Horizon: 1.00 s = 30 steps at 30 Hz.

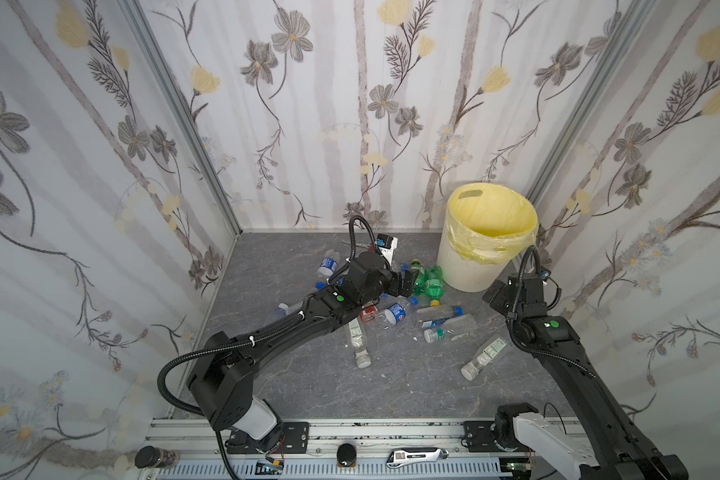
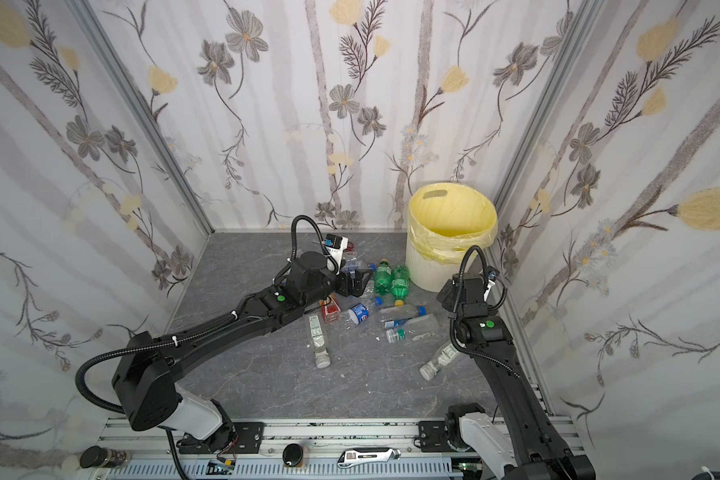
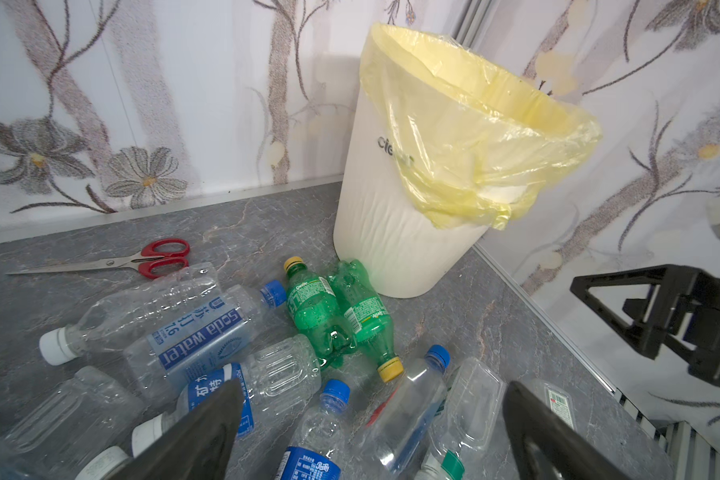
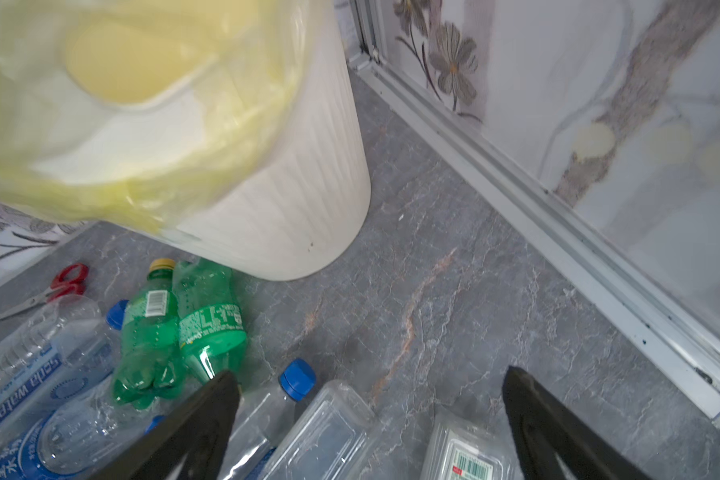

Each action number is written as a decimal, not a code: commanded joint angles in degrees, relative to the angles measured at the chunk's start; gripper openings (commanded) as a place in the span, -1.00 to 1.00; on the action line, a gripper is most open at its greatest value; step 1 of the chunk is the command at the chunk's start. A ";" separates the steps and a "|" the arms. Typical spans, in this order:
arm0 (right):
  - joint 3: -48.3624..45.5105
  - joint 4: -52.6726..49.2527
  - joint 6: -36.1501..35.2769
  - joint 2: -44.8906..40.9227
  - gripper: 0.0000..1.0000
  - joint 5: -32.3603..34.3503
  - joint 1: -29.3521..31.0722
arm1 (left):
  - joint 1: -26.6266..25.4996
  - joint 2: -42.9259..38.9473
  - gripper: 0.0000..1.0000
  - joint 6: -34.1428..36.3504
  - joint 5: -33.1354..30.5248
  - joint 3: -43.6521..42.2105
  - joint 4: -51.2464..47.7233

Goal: Throw the plastic bottles in the bin

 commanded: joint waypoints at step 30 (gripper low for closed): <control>-17.51 5.81 19.23 2.93 0.99 -2.86 -0.06 | -2.85 3.27 1.00 0.63 2.21 -1.06 0.56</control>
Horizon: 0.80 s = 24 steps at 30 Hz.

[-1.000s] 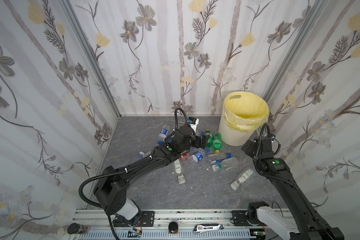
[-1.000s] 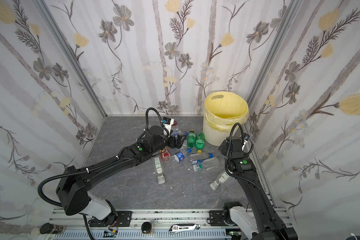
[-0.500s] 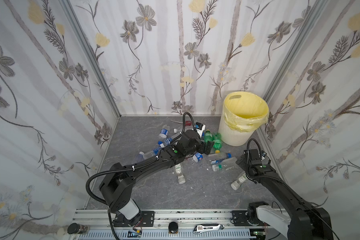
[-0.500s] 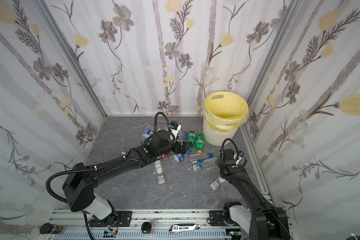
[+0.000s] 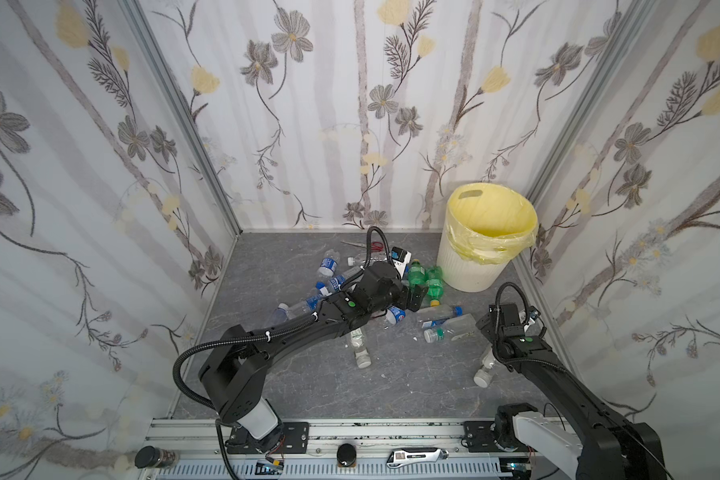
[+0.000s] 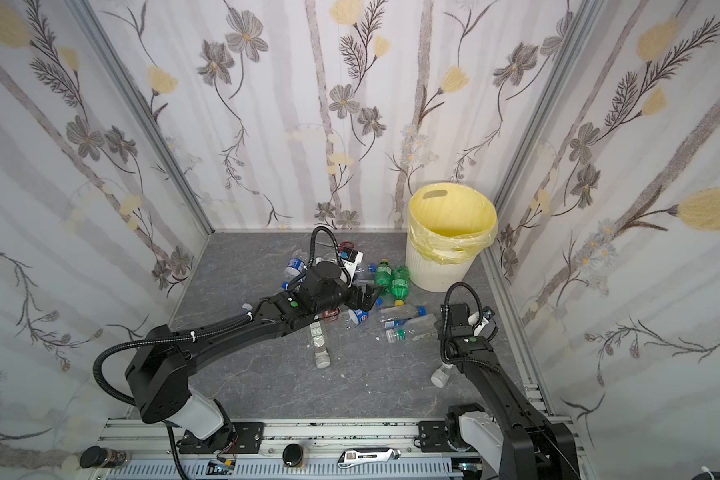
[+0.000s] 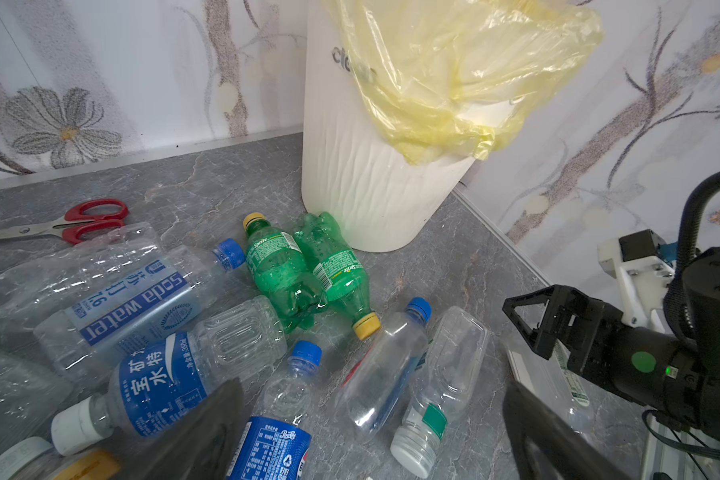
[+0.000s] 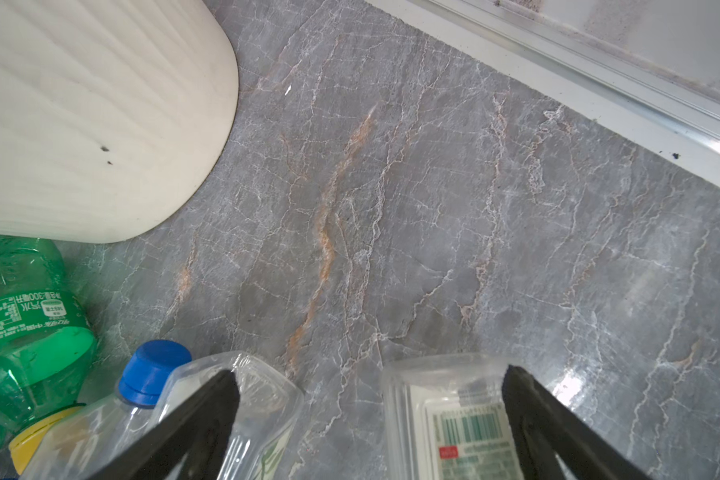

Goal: Throw the plastic bottles in the bin

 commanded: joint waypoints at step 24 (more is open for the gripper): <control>1.65 -3.10 -0.38 -2.76 0.99 -1.80 -0.01 | -0.58 -0.31 1.00 0.28 -0.07 -0.67 0.93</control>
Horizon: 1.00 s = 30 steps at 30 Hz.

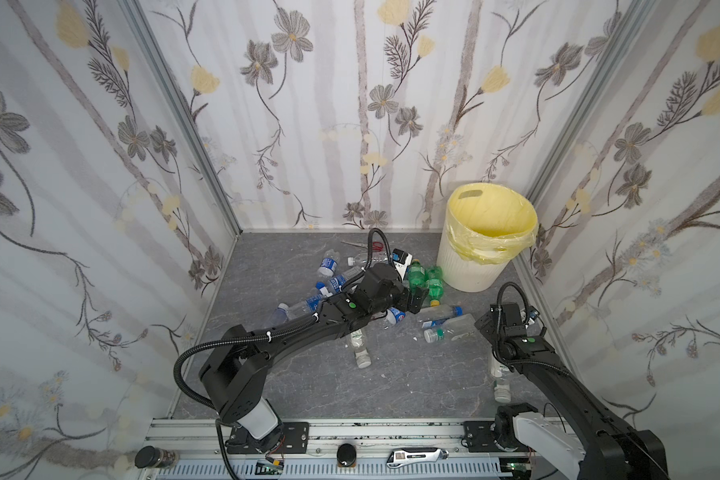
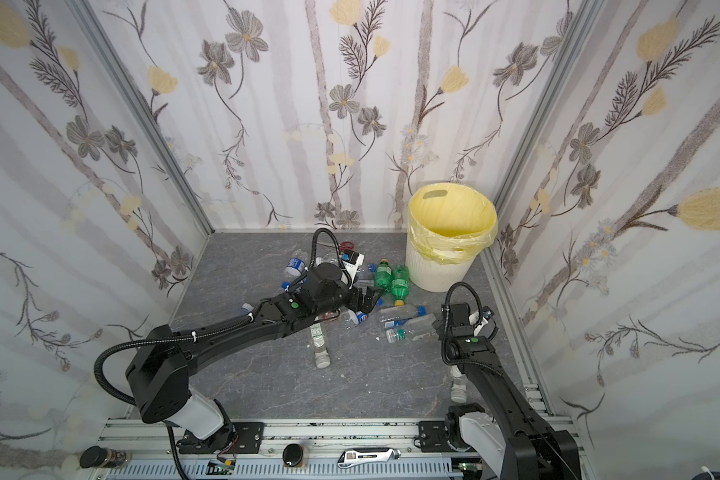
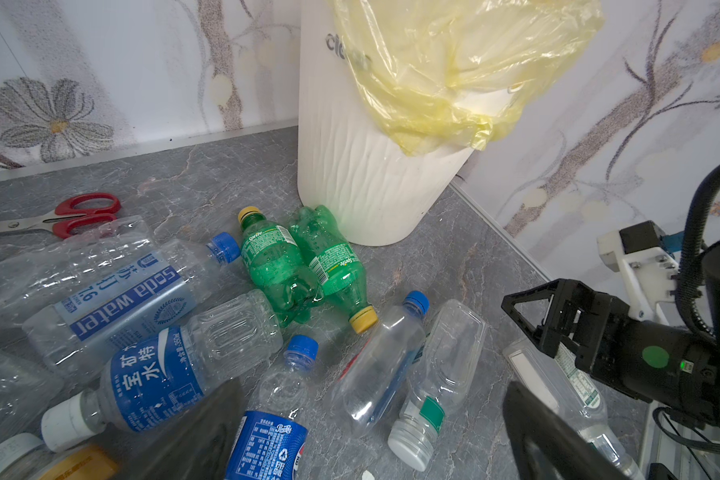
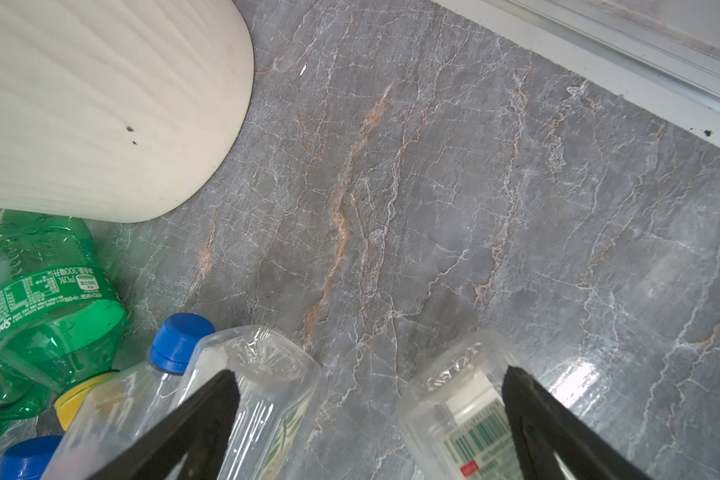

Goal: Throw the plastic bottles in the bin

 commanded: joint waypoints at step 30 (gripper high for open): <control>-8.53 1.27 -0.41 -2.21 0.86 -0.76 -0.01 | -0.51 -1.70 1.00 0.06 0.75 -0.65 0.95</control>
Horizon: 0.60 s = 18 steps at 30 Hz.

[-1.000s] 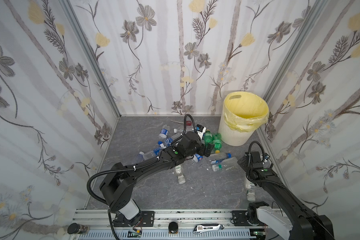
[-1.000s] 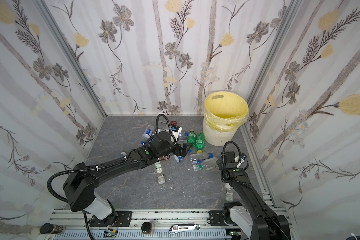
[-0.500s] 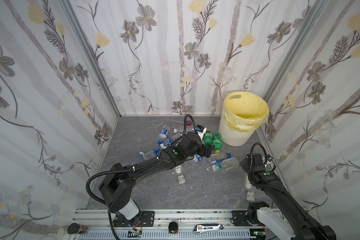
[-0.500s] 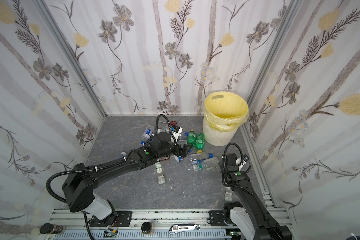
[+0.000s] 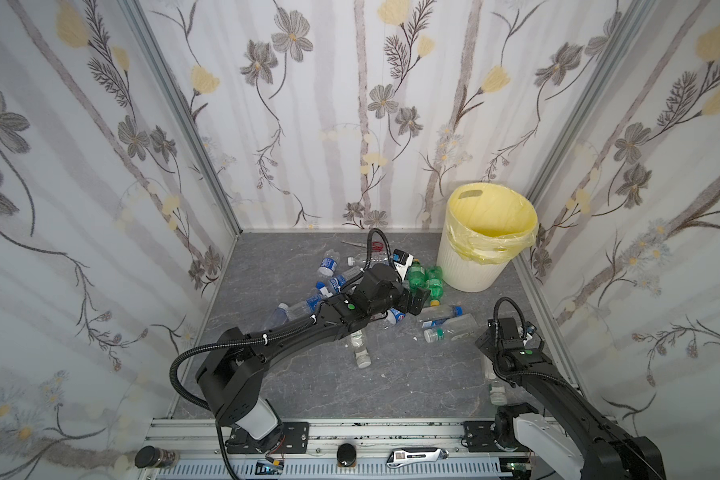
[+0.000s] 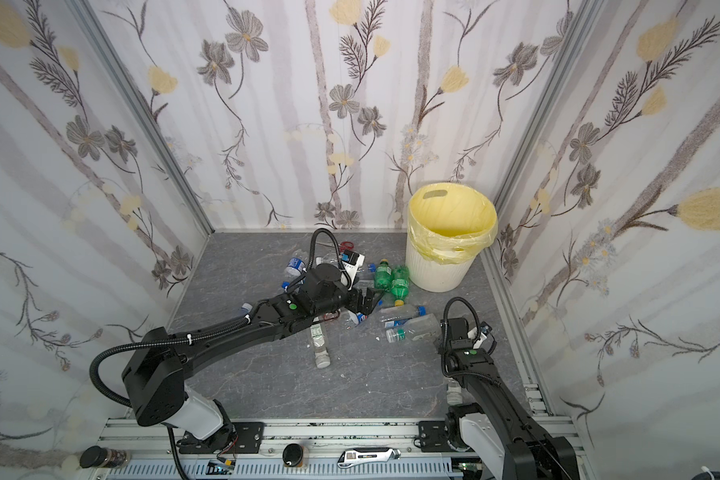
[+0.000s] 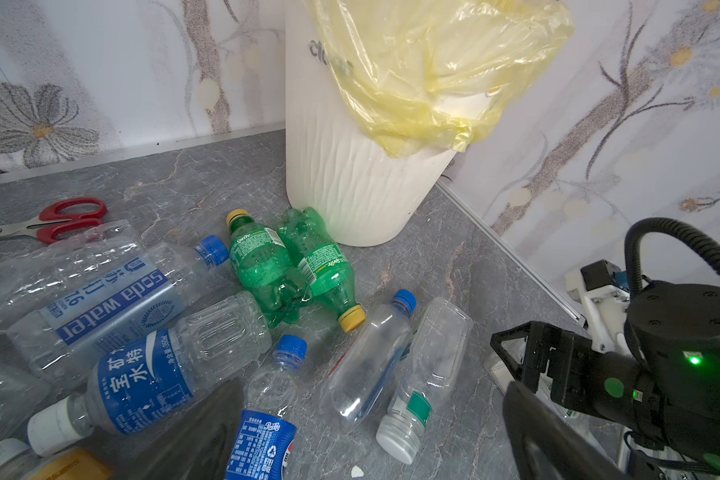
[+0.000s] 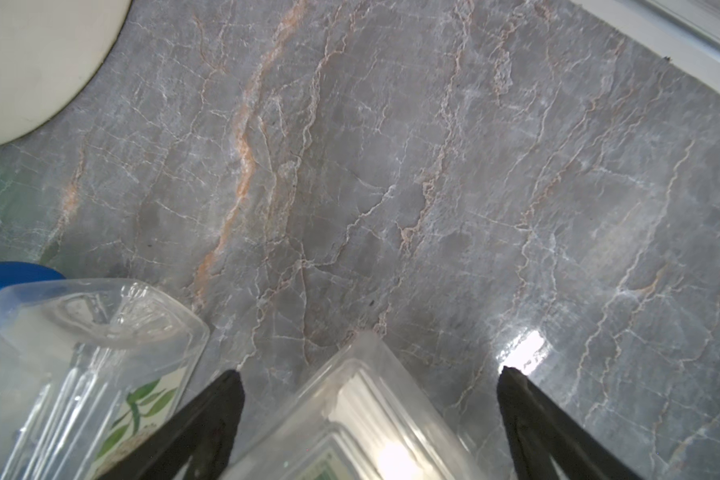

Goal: Throw the plastic bottles in the bin

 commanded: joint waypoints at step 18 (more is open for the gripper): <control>-1.59 5.58 1.25 0.64 0.40 -0.95 -0.01 | -0.02 0.15 1.00 0.01 -0.46 -0.13 0.94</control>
